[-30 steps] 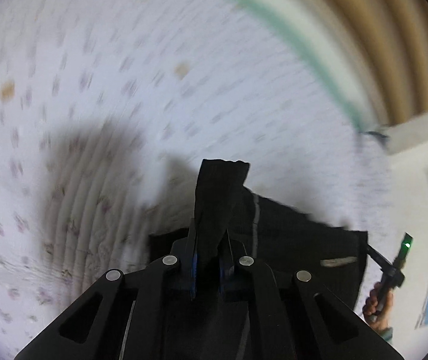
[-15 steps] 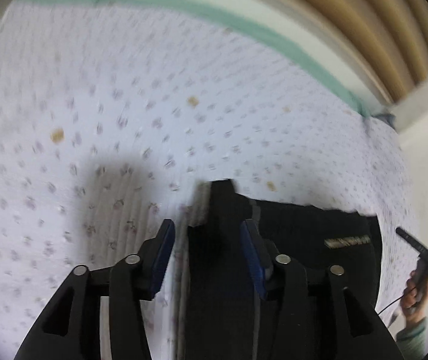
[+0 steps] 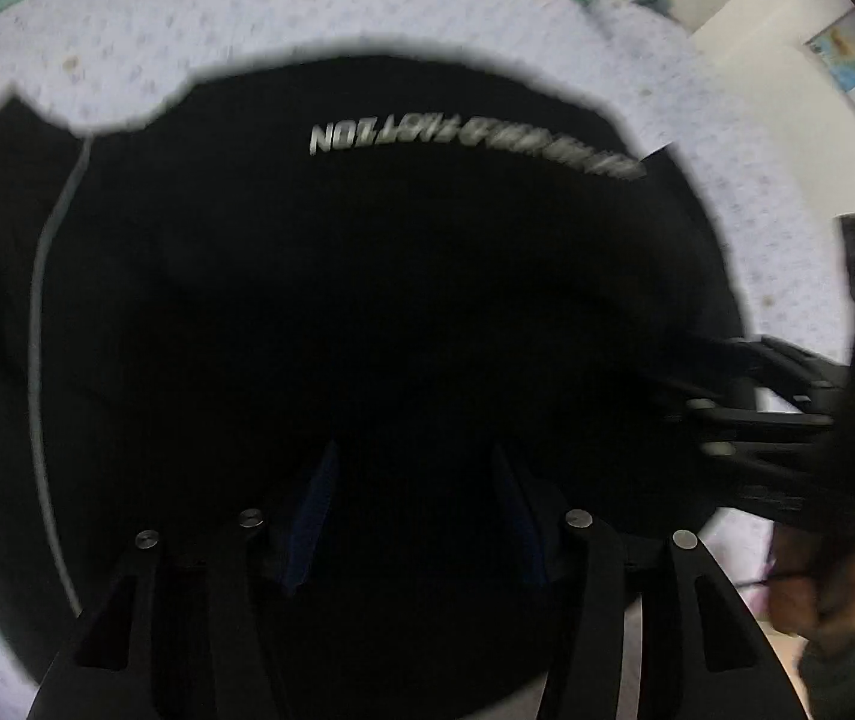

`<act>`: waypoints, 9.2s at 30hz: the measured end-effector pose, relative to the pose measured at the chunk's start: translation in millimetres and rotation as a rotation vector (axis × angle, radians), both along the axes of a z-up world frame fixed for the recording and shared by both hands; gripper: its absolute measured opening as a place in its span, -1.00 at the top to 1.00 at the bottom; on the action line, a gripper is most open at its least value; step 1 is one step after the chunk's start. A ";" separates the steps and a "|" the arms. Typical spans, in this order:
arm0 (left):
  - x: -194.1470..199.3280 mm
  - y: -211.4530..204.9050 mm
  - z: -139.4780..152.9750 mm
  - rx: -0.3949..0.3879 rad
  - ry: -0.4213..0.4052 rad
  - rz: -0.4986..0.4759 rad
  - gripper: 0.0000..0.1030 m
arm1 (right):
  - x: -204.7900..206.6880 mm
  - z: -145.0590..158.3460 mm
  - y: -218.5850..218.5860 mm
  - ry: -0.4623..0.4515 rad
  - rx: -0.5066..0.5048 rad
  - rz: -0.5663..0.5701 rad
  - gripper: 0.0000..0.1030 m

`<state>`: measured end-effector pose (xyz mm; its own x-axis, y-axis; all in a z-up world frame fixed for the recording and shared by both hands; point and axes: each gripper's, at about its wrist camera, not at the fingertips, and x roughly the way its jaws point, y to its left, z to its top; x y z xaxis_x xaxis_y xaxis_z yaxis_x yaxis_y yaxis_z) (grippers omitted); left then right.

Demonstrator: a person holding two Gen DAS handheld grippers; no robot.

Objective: Fold large clothes

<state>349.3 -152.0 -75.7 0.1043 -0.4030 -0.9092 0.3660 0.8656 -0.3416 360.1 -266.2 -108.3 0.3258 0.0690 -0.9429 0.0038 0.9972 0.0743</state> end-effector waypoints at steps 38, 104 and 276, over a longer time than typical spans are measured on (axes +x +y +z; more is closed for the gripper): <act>53.9 172.2 108.0 -0.070 -0.116 0.235 -0.27 | 5.3 88.6 -93.6 -0.268 -0.079 -0.176 -0.45; -73.8 98.6 102.1 -0.580 0.062 0.203 0.20 | -92.2 48.8 -109.3 -0.200 0.472 -0.003 0.35; -322.4 125.6 144.6 0.168 -0.729 0.354 -0.56 | -287.5 56.6 147.1 -0.487 -0.081 -0.133 -0.83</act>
<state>26.9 -26.5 68.9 0.7861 -0.1004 -0.6099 0.1421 0.9896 0.0203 72.6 -119.1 -51.7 0.7300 -0.0700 -0.6798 0.1151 0.9931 0.0213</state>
